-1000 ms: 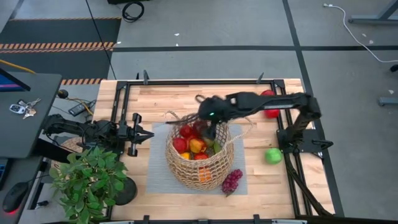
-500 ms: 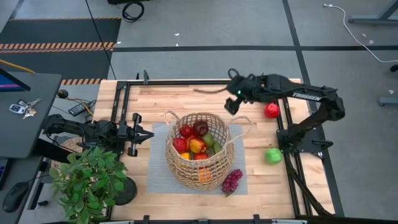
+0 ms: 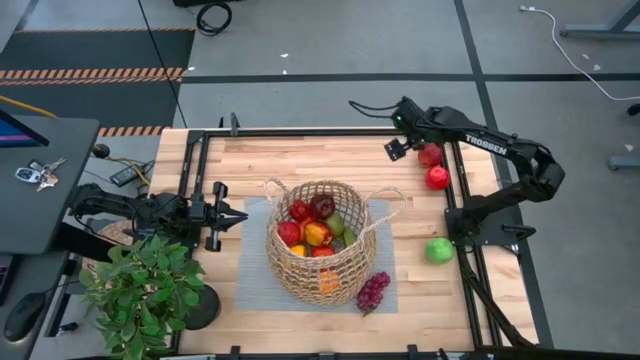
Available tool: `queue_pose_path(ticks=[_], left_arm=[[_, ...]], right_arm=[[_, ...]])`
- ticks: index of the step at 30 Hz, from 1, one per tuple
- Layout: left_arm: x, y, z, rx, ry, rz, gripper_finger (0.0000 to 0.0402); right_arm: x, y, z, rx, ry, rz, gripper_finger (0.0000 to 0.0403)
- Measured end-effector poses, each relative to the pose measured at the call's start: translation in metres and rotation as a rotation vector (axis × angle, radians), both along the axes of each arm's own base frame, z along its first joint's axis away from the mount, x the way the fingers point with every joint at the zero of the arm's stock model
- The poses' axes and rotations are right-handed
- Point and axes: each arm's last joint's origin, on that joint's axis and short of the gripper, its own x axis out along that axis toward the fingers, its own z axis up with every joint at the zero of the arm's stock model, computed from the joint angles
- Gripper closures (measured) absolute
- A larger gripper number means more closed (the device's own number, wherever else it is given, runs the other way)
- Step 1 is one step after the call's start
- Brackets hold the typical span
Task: Build produce basket
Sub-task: Put the red pomegranate into the brown basket
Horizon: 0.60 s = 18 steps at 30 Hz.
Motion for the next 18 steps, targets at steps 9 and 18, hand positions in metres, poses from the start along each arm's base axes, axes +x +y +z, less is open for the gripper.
queue_pose_path(ticks=[9, 18], left_arm=[[0.000, 0.000, 0.000, 0.000, 0.000, 0.000, 0.0369], [0.000, 0.000, 0.000, 0.000, 0.000, 0.000, 0.0372]], right_arm=[[-0.024, -0.023, -0.021, 0.179, 0.080, -0.089, 0.0055], [-0.023, -0.044, -0.030, 0.185, 0.182, -0.141, 0.0054]])
